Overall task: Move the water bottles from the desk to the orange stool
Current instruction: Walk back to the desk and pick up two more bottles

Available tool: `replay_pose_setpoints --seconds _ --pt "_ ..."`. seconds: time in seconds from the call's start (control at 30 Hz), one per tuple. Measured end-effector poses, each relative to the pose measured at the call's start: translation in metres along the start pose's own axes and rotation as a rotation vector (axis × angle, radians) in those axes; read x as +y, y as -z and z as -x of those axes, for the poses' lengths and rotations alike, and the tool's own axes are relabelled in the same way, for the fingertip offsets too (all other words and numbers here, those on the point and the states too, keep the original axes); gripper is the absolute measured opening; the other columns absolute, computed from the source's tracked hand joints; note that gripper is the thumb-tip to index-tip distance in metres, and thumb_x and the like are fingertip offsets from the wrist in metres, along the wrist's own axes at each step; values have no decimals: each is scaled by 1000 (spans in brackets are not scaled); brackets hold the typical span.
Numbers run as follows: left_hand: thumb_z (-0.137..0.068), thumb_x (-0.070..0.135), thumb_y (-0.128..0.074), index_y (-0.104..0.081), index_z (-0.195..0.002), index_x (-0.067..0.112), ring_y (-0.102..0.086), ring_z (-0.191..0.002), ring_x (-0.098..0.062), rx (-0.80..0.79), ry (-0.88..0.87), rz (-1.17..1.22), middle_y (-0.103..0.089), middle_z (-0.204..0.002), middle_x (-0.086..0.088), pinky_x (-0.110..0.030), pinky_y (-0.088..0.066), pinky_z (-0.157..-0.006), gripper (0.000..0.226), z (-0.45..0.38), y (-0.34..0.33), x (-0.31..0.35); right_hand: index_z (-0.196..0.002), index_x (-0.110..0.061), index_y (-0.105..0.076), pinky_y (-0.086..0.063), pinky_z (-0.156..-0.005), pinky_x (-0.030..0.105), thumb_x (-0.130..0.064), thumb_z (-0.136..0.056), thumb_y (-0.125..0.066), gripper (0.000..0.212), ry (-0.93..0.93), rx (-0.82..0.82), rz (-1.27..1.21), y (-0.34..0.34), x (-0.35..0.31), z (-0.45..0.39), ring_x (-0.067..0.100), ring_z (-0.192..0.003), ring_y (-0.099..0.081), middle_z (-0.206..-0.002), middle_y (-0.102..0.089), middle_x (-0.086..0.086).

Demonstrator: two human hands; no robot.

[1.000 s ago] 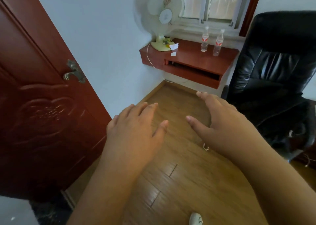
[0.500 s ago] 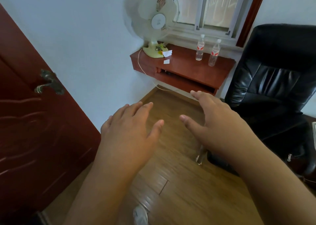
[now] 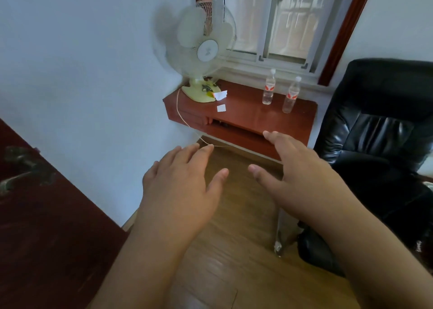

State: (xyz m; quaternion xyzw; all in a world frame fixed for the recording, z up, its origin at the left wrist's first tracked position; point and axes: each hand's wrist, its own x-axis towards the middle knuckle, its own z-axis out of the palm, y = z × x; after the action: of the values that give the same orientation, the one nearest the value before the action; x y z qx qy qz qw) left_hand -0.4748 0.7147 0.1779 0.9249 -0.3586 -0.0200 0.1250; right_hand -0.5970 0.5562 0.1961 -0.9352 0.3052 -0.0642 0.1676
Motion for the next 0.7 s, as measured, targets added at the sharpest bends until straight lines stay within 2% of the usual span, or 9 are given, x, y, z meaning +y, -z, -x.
replay_pose_setpoints --seconds 0.33,0.7 --pt "-96 72 -26 -18 -155 47 -21 -153 -13 -44 -55 -12 -24 -164 16 -47 -28 -119 65 -94 -4 -43 -156 -39 -14 -29 -117 42 -70 -90 -46 79 -78 16 -15 -28 -18 -79 11 -148 -25 -163 -22 -14" --pt "-96 72 -30 -24 -153 48 -26 -151 -13 7 -79 -71 -29 -162 17 -47 -30 -117 62 -231 -15 -11 -156 -38 -13 -28 -119 48 -69 -91 -46 79 -98 44 -79 -15 40 -213 16 -150 -23 -164 -21 -12"
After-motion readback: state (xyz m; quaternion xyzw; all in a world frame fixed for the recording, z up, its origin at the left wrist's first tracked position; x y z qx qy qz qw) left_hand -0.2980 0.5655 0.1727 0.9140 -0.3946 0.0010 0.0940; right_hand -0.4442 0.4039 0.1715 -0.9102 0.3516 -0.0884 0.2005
